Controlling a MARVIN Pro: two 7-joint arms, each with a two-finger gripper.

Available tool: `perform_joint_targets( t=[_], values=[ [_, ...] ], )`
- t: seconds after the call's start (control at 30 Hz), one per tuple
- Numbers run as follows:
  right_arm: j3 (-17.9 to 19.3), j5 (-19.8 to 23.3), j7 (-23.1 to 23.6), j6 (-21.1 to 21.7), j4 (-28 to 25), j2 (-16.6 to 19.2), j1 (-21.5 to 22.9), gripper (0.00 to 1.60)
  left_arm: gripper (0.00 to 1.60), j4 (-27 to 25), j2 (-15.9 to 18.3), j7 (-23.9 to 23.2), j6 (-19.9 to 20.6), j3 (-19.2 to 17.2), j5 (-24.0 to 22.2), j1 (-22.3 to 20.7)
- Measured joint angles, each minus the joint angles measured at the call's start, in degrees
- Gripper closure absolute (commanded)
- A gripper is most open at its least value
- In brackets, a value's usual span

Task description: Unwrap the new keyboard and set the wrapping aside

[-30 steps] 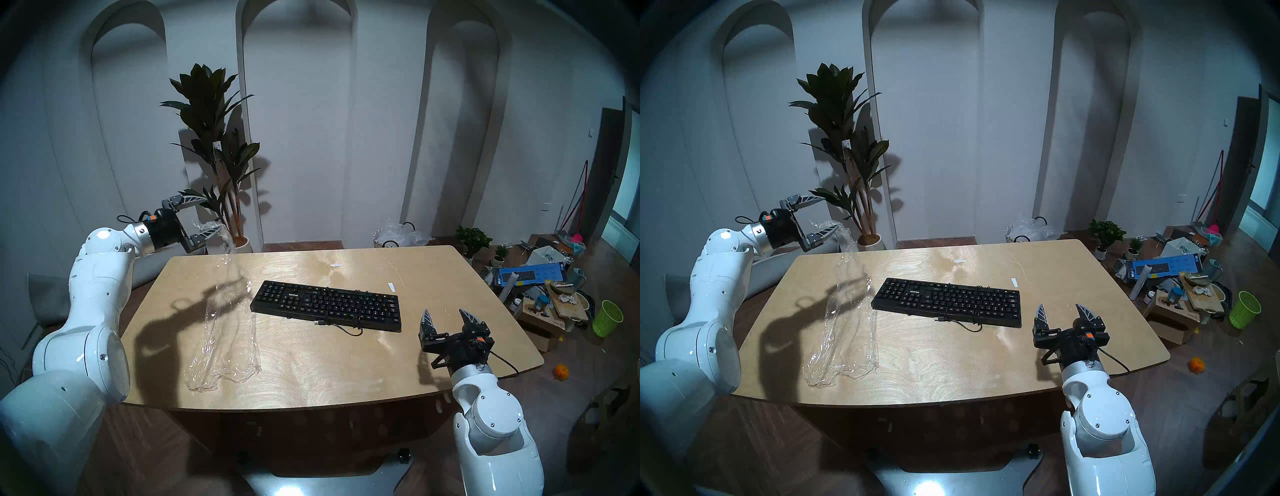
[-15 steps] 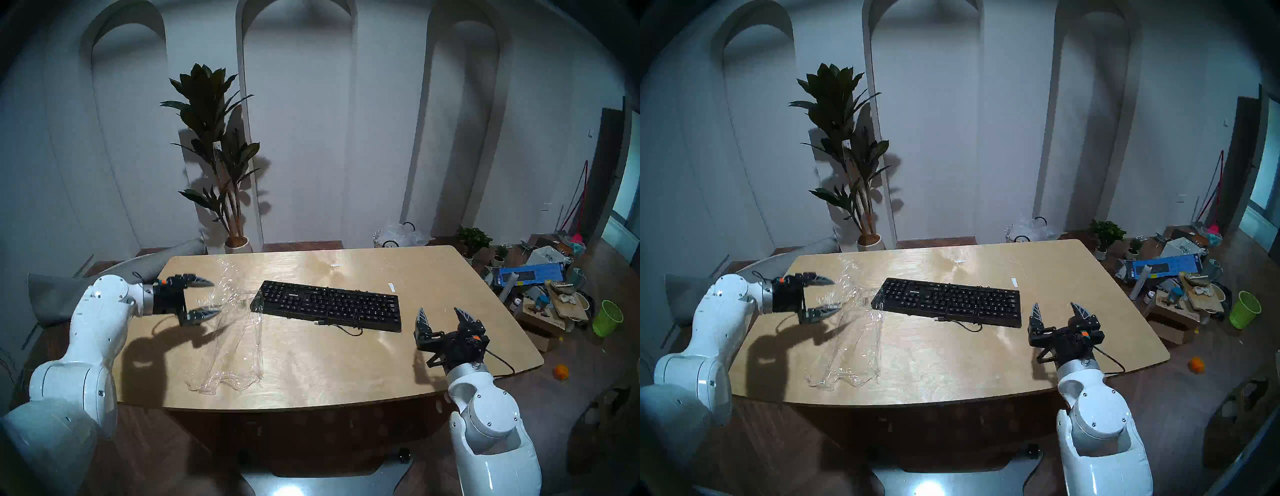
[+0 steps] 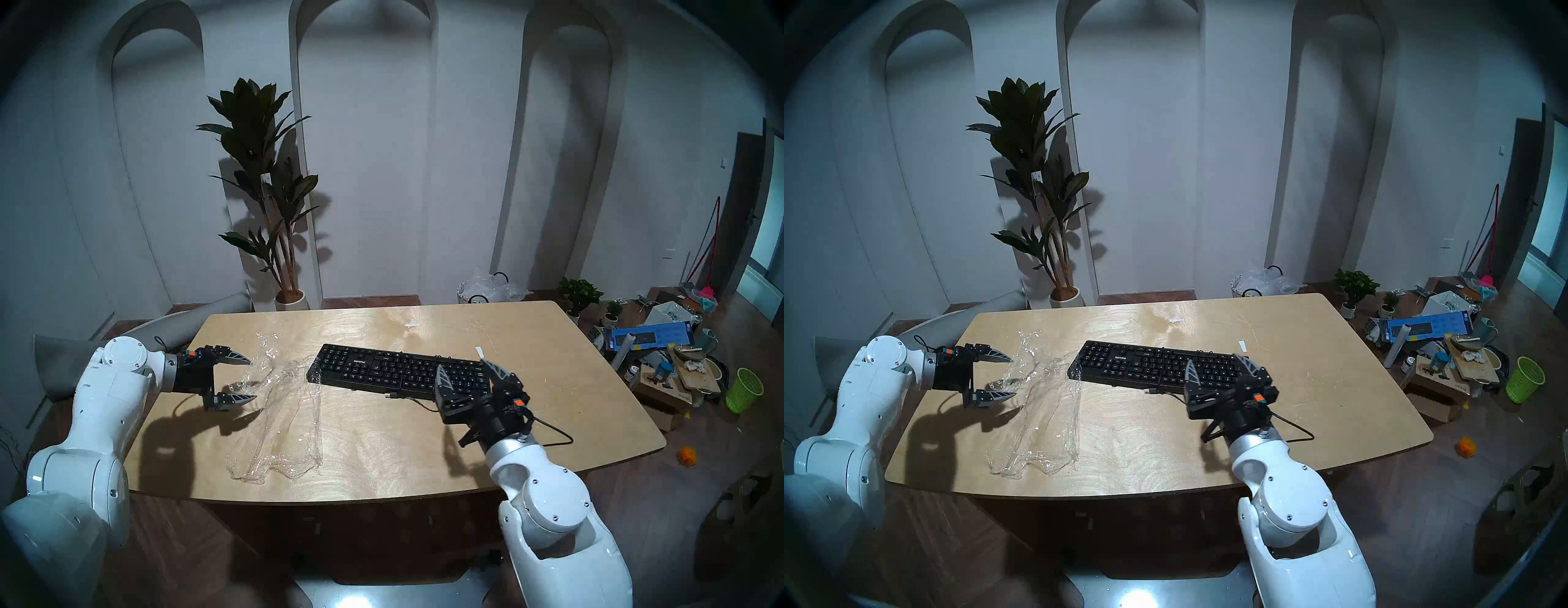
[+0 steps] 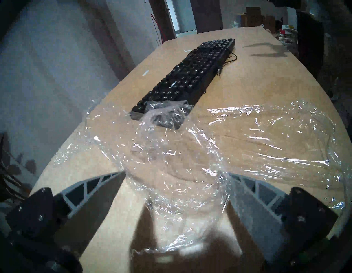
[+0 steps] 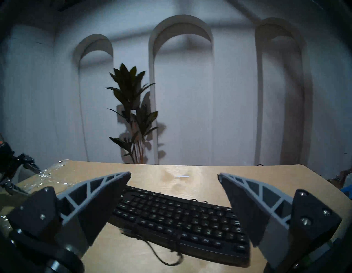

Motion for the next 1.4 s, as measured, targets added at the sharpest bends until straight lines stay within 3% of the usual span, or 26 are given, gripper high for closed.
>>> perform_joint_targets(
  t=[0.37,0.7,1.4],
  values=[
    [-8.87,-1.56,2.42,0.02,3.22,2.59,4.64,0.0,0.0,-3.7,0.71,0.75,-0.8,-0.79,-0.91,-1.84],
    [-14.19,-3.33,3.99,0.02,6.41,3.78,9.51,0.0,0.0,-5.75,1.48,1.39,-1.37,-1.86,-1.74,-2.5],
    [-20.84,-6.63,4.88,0.11,16.32,2.3,19.57,0.0,0.0,-8.21,3.16,1.67,-1.08,-4.92,-3.93,-3.27]
  ],
)
